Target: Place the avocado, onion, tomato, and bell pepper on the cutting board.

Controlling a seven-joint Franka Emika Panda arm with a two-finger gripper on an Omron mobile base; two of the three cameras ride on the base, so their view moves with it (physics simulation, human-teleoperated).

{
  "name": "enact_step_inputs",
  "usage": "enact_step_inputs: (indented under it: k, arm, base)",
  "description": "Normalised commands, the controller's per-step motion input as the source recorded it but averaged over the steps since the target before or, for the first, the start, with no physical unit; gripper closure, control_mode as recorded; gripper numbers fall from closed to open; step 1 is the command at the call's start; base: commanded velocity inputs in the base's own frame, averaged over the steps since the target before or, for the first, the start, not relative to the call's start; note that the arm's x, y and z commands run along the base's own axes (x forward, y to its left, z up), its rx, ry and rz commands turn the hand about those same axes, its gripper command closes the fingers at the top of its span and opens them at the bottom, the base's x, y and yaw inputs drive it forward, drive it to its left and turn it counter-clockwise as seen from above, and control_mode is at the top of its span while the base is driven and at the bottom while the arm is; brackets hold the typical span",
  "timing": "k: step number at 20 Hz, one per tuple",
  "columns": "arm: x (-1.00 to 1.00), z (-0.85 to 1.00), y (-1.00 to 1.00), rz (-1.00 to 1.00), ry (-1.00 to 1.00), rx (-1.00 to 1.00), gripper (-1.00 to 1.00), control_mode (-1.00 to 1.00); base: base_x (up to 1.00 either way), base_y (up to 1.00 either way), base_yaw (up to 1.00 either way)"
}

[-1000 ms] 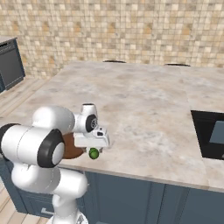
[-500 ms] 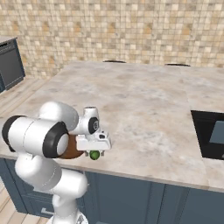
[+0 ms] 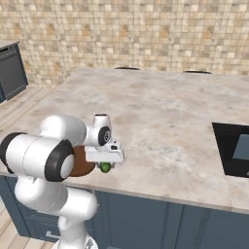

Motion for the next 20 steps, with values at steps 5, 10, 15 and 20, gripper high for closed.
enact_step_inputs:
  k: [5, 10, 15, 20]
  arm:
    - [-0.04, 0.59, 0.07, 0.00, -0.16, 0.08, 1.00, -1.00]
    - [0.00, 0.51, 0.25, 0.00, -0.09, 0.06, 1.00, -1.00]
    - [0.00, 0.39, 0.39, 0.00, -0.10, 0.05, 1.00, -1.00]
    - [0.07, 0.18, 0.39, -0.01, -0.09, 0.05, 1.00, -1.00]
  base:
    - [0.00, 0.00, 0.00]
    - [0.00, 0.00, 0.00]
    - [0.00, 0.00, 0.00]
    - [0.00, 0.00, 0.00]
